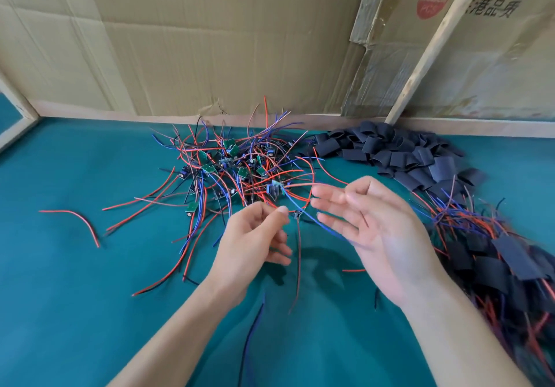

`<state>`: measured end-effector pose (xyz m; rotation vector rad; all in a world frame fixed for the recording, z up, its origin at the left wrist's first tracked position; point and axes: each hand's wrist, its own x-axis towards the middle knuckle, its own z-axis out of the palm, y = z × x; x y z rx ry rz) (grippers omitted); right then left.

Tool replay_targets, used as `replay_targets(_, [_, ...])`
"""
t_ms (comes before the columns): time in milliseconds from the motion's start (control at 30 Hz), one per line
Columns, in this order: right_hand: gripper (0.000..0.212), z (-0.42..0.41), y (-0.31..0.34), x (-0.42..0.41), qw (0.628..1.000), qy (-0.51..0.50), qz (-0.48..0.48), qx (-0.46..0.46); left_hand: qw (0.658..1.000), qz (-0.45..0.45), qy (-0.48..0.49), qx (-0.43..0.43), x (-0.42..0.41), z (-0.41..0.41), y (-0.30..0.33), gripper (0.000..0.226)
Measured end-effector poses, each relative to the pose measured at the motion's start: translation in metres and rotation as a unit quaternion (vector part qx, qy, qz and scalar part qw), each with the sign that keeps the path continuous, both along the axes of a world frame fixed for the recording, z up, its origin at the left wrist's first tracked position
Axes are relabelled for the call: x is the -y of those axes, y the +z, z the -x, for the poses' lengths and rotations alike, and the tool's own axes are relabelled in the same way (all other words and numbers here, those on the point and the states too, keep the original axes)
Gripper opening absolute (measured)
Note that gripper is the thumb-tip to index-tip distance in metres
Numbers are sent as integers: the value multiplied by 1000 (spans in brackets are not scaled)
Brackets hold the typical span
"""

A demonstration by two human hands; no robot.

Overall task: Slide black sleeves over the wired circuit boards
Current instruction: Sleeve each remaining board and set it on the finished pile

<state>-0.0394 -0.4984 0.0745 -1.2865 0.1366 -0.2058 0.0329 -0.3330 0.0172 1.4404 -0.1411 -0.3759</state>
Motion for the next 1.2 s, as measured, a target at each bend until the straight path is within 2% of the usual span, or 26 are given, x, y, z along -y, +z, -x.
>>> replay_targets(100, [17,11,-3,-5,999,42,-4,15,988,83,-87,-96,1,2,6,41])
replay_targets(200, [17,25,-13,-11,994,39,98,10,961,190,-113,-163,2,0,6,45])
replay_targets(300, [9,39,-16,-12,978,5,207,-23,958,192,-138,-164,-2,-3,5,46])
replay_targets(400, [24,45,-14,-9,948,-15,313,-60,954,189,-160,-169,-4,-4,5,46])
replay_targets(467, [22,45,-9,-8,931,7,357,-69,953,191,-162,-171,-2,-3,5,44])
replay_targets(500, [20,44,-5,-9,920,46,382,-79,953,191,-159,-171,-1,-3,4,45])
replay_targets(567, [17,39,7,-7,873,162,447,-111,957,182,-156,-165,1,-1,4,40])
replay_targets(633, [19,26,20,5,829,204,508,-112,958,180,-162,-153,0,1,6,28])
replay_targets(667, [20,16,26,15,823,168,534,-98,955,188,-172,-150,0,1,7,25])
replay_targets(733, [13,-12,35,46,816,20,573,-78,946,209,-201,-143,-1,2,10,24])
replay_targets(767, [8,-28,38,63,797,-54,595,-89,942,215,-216,-138,-2,1,11,25])
replay_targets(833, [10,-58,34,97,731,-140,645,-170,937,214,-241,-132,-3,2,12,25])
replay_targets(900, [12,-78,18,120,661,-135,684,-278,939,195,-253,-124,-4,4,13,25])
replay_targets(967, [26,-90,-1,132,621,-122,702,-327,950,170,-242,-99,-1,8,13,25])
replay_targets(1067, [32,-100,-18,139,608,-169,711,-310,971,135,-189,-60,4,11,11,29])
replay_targets(1200, [22,-109,-22,142,538,-204,771,-272,972,136,-189,-41,3,10,9,27])
